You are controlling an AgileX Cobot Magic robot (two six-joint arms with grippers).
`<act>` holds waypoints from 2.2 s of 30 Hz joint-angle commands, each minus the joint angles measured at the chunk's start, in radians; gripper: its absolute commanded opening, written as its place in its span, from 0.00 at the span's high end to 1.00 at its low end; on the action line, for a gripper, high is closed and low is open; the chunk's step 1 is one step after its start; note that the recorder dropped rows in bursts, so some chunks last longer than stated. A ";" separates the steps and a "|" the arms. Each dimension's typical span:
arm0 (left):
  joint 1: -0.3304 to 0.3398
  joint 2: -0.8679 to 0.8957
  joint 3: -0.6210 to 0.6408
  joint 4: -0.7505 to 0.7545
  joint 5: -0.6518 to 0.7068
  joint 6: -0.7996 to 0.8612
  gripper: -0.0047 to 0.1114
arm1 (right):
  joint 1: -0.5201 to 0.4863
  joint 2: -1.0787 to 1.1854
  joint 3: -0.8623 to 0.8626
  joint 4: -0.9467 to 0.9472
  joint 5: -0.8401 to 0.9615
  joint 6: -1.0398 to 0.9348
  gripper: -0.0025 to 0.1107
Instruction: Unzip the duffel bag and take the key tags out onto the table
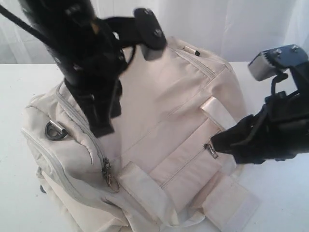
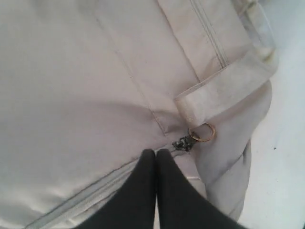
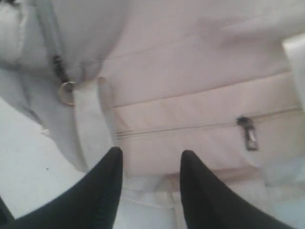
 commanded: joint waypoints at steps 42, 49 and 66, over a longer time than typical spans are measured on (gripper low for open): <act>0.113 -0.140 0.436 -0.037 -0.074 0.019 0.96 | 0.321 0.468 -0.328 -0.028 0.236 -0.011 0.98; 0.113 -0.140 0.436 -0.115 -0.170 0.014 0.96 | 0.321 0.315 -0.332 -0.304 0.128 0.227 0.98; 0.113 -0.140 0.356 -0.428 -0.325 0.249 0.96 | 0.321 0.304 -0.332 -0.421 0.226 0.322 0.98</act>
